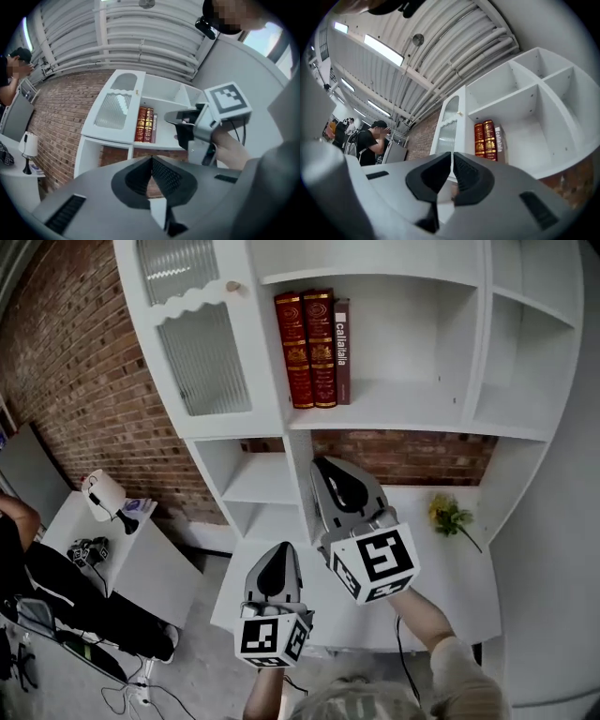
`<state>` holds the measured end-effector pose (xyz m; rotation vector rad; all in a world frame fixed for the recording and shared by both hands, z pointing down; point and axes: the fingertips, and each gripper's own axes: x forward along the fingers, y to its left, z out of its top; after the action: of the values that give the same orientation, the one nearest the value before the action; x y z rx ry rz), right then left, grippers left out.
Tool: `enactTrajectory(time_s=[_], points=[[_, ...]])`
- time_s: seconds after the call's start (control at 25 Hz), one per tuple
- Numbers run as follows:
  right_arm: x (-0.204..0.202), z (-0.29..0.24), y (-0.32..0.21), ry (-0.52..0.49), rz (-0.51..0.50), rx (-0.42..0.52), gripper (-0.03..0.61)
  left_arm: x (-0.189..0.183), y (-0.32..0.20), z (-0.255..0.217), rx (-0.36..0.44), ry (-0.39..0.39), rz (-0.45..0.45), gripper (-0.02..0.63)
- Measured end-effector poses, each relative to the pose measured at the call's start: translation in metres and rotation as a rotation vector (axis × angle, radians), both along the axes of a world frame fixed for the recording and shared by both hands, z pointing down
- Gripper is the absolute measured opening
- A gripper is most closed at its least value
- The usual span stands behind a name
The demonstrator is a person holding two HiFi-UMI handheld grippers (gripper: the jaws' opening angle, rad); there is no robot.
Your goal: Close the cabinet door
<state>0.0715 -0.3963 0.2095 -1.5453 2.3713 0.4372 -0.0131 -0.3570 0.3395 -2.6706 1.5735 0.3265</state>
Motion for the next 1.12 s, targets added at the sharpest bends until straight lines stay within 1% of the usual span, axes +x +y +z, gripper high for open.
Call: enactTrajectory(time_s=[0.08, 0.2, 0.32, 0.4, 0.56, 0.64, 0.84, 1.12], points=[[0.027, 0.011, 0.033, -0.002, 0.066, 0.015, 0.028, 0.018, 0.007, -0.008, 0.012, 0.007, 0.069, 0.012], [0.069, 0.029, 0.073, 0.010, 0.198, 0.010, 0.026, 0.046, 0.021, -0.022, 0.031, 0.013, 0.164, 0.012], [0.107, 0.049, 0.102, 0.015, 0.332, -0.031, 0.026, 0.076, 0.036, -0.032, 0.057, 0.015, 0.258, 0.012], [0.130, 0.068, 0.116, -0.003, 0.394, -0.081, 0.026, 0.097, 0.048, -0.033, 0.068, 0.006, 0.306, 0.012], [0.162, 0.110, 0.135, -0.082, 0.429, -0.223, 0.018, 0.131, 0.066, -0.027, 0.066, -0.010, 0.377, 0.012], [0.171, 0.124, 0.141, -0.085, 0.451, -0.266, 0.017, 0.146, 0.068, -0.019, 0.056, -0.027, 0.400, 0.012], [0.175, 0.140, 0.145, -0.079, 0.467, -0.312, 0.017, 0.158, 0.072, -0.010, 0.030, -0.035, 0.417, 0.012], [0.167, 0.150, 0.137, -0.069, 0.441, -0.343, 0.017, 0.149, 0.070, -0.005, 0.026, -0.048, 0.393, 0.012]])
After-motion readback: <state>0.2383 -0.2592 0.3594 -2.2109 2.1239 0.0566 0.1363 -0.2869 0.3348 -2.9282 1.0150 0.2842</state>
